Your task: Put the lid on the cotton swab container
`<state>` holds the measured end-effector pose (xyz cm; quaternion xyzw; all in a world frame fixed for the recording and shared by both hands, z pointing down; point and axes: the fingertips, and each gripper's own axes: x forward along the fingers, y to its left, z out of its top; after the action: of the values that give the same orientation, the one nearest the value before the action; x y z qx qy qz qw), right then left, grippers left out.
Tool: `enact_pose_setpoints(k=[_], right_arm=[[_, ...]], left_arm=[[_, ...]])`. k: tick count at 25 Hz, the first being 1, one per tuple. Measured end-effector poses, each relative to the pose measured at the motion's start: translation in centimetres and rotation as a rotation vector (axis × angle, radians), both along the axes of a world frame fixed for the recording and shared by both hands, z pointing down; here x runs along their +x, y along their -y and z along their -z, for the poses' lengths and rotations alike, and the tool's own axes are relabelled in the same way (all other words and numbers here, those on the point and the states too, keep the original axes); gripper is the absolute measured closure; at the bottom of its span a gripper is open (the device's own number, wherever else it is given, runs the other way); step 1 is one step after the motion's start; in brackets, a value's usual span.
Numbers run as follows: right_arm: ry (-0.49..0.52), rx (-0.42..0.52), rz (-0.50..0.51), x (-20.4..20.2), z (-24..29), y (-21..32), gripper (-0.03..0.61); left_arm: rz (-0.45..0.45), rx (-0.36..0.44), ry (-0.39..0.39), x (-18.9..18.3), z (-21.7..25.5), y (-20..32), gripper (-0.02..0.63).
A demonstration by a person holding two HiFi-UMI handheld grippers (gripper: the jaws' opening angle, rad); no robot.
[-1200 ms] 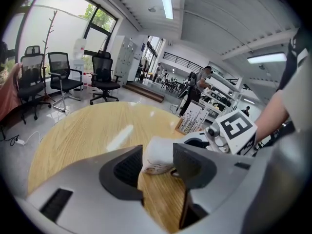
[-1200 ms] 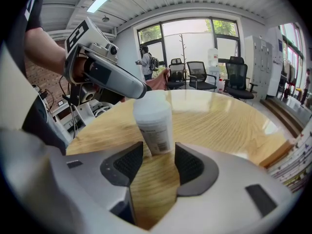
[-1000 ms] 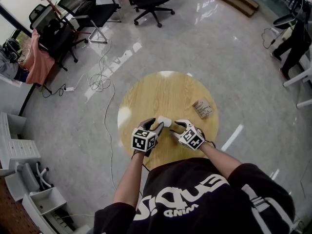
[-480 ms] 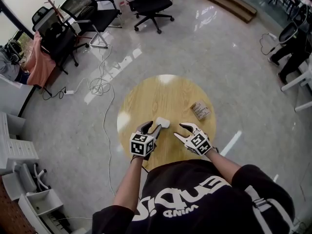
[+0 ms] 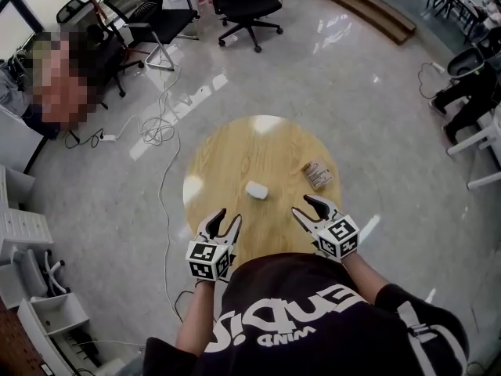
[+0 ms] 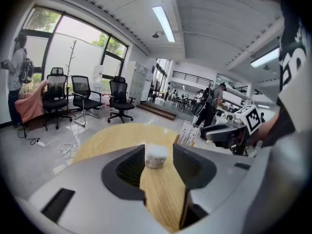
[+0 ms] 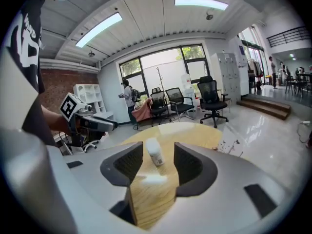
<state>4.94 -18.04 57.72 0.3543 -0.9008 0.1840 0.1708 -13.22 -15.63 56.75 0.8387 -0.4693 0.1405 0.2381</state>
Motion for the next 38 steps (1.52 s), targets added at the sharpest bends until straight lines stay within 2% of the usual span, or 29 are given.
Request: enact_pose_setpoints(k=[4, 7, 11, 13, 15, 23, 38], right_arm=[[0.028, 0.035, -0.025, 1.0, 3.7, -0.6, 0.390], [0.037, 0.075, -0.037, 1.2, 5.7, -0.9, 0.414], [0.066, 0.107, -0.072, 1.5, 7.4, -1.6, 0.532], [0.063, 0.122, -0.074, 1.4, 7.6, -2.2, 0.555], [0.048, 0.140, -0.076, 1.5, 7.8, -2.7, 0.569], [0.036, 0.160, -0.161, 3.3, 8.0, -2.6, 0.572], [0.026, 0.199, -0.163, 3.4, 8.6, -2.5, 0.574]], left_arm=[[0.067, 0.047, -0.038, -1.5, 2.9, -2.3, 0.431], [0.116, 0.095, -0.026, -2.3, 4.6, -3.1, 0.467], [0.187, 0.141, -0.039, -3.3, 5.7, -4.2, 0.562], [0.212, 0.152, -0.057, -3.5, 6.0, -4.9, 0.591], [0.217, 0.174, -0.040, -3.5, 6.2, -5.7, 0.601], [0.339, 0.222, -0.037, -5.4, 6.8, -7.0, 0.603], [0.355, 0.248, -0.048, -5.1, 7.6, -6.3, 0.603]])
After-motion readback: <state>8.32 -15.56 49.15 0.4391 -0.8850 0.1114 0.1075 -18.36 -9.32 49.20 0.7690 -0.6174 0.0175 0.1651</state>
